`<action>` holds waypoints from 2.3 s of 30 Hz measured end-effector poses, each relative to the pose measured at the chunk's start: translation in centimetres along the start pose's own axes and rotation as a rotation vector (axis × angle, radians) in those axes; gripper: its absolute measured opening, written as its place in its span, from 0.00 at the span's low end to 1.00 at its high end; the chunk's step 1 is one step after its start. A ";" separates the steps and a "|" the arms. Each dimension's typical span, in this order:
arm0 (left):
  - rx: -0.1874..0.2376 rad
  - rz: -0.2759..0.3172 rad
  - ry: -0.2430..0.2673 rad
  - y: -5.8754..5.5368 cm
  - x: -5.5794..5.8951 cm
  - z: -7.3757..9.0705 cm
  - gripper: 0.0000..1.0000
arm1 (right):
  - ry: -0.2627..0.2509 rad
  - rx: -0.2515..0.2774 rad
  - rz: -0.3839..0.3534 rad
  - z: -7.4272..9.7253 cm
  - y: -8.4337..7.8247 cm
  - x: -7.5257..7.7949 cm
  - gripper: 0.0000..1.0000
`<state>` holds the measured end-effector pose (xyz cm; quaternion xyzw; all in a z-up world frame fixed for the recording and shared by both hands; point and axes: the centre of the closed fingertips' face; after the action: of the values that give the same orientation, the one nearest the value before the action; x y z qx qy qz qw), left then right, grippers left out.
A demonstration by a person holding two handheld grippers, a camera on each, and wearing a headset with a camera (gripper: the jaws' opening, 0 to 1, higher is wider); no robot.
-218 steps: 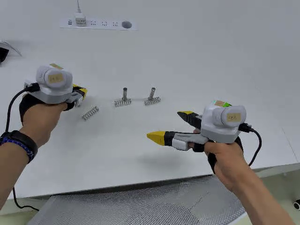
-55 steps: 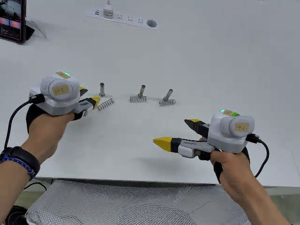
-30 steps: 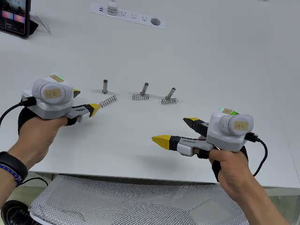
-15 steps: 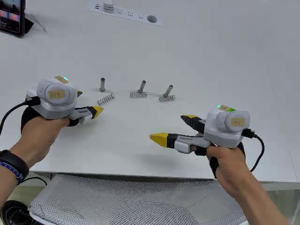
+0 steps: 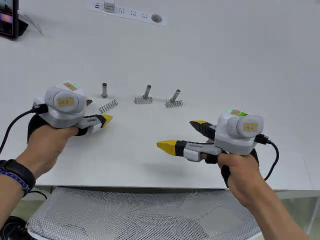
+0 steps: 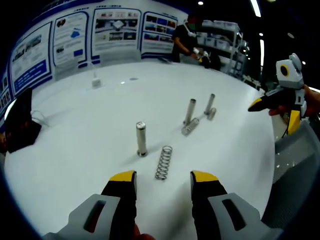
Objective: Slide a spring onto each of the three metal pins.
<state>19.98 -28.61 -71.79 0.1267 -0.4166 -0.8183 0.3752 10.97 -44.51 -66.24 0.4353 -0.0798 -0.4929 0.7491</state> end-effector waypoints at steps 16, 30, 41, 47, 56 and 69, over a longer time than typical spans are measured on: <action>-0.008 -0.025 0.006 0.0 0.0 -1.0 0.30 | -0.001 0.002 -0.005 -0.1 0.1 0.2 0.85; -0.032 -0.086 0.034 -0.2 -0.4 -1.7 0.12 | 0.003 -0.001 -0.005 -0.2 -0.1 0.1 0.85; -0.031 -0.061 0.011 -0.6 0.3 -0.9 0.11 | 0.015 0.000 0.008 -0.4 0.3 -0.2 0.85; -0.025 -0.053 0.005 -0.7 0.5 -0.1 0.11 | 0.020 -0.001 0.008 -0.5 0.3 -0.3 0.84; -0.014 -0.045 0.004 -0.7 0.4 1.1 0.11 | 0.033 -0.006 0.014 -0.8 0.4 -0.8 0.84; 0.002 -0.048 -0.001 -0.4 0.7 2.9 0.11 | 0.048 -0.007 0.015 -1.0 0.4 -1.1 0.83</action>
<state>17.75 -27.25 -70.20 0.1367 -0.4144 -0.8267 0.3551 11.24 -42.97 -66.21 0.4439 -0.0632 -0.4769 0.7560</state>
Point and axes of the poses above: the centre of the closed fingertips' face, and the gripper's own axes: z roughly backward along the fingers, x roughly to its right, y roughly out of its top, and after that the axes turned 1 degree about y, right-handed
